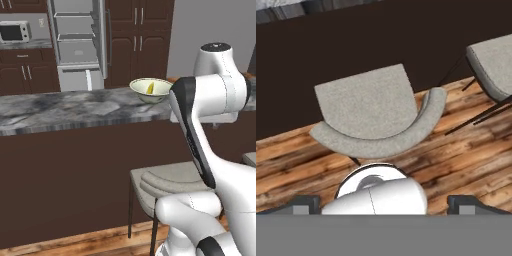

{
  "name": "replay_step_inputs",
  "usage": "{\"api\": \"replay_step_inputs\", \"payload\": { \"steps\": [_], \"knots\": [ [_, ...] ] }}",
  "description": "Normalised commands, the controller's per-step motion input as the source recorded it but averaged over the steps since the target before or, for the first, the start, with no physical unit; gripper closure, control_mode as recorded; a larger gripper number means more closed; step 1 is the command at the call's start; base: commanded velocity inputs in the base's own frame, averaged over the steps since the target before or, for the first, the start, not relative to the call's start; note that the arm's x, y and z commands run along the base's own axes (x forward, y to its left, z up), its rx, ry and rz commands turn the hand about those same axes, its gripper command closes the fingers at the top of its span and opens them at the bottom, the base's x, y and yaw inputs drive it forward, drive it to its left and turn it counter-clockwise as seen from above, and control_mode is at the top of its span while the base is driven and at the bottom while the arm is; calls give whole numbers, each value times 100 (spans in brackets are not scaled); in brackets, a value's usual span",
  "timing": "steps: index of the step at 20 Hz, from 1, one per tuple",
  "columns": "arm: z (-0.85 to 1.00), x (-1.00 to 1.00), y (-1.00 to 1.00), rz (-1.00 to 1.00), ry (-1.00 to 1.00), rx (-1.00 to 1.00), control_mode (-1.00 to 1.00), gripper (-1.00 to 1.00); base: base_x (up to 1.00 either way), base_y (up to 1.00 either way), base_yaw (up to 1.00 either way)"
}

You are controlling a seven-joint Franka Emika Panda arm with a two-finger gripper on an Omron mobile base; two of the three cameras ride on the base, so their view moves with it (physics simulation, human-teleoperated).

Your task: There is a bowl on the dining counter. Grab a lemon wedge from the fridge and place it in the bowl. Then get the liquor bottle and glass cup from the cabinet and place them next to the bowl.

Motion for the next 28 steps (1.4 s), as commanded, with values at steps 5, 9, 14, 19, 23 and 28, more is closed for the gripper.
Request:
{"api": "replay_step_inputs", "payload": {
  "steps": [5,9,14,19,23,28],
  "knots": [
    [-31,-1,-8,0,9,0,-100,-100,0,0,0],
    [-15,-9,-11,0,0,0,-100,-100,0,0,0],
    [-5,-11,-10,0,0,0,100,-100,-34,-39,-3],
    [0,0,0,0,0,0,100,-100,-72,-100,-13],
    [0,0,0,0,0,0,100,-100,-43,-100,-12],
    [0,0,0,0,0,0,100,-100,-7,-100,-3]
  ]
}}
